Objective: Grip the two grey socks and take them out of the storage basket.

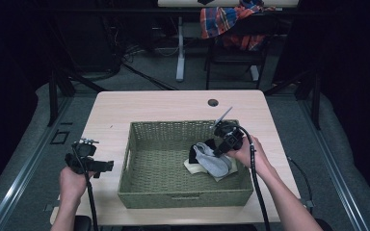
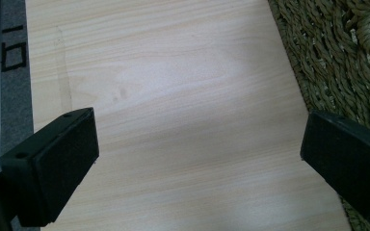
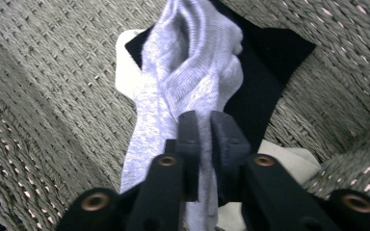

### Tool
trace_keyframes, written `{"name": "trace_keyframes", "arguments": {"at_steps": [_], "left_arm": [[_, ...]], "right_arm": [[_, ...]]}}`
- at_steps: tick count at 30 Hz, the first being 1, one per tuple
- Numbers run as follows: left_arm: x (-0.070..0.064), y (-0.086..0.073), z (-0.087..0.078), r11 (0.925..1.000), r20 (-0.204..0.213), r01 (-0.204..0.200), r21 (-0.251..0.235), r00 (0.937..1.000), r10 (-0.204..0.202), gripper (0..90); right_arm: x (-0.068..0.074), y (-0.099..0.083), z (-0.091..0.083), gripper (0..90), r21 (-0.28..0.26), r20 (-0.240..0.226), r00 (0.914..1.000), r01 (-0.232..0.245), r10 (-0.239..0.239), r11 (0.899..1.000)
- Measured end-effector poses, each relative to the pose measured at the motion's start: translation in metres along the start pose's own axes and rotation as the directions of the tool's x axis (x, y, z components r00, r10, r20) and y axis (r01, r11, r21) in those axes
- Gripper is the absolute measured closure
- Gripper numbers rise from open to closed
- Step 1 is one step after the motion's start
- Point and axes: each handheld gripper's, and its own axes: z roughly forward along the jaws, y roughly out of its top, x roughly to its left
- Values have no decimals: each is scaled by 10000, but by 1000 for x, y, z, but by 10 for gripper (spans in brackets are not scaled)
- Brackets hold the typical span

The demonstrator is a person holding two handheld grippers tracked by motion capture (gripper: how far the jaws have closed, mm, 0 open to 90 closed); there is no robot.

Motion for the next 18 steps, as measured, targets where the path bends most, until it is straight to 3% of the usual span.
{"name": "trace_keyframes", "arguments": {"at_steps": [4, 10, 18], "left_arm": [[0, 0, 0, 10000, -6, 0, -12, 10000, 0, 0], [0, 0, 0, 10000, -9, -8, 6, 10000, 8, 0], [0, 0, 0, 10000, -14, -14, 11, 10000, 14, 0]], "right_arm": [[-4, -1, -4, 859, -41, 50, 9998, -181, 181, 9998], [-5, -4, -16, 860, -630, 108, 9988, -462, 470, 9969], [-6, -5, -36, 860, -928, 215, 9992, -305, 326, 9952]]}}
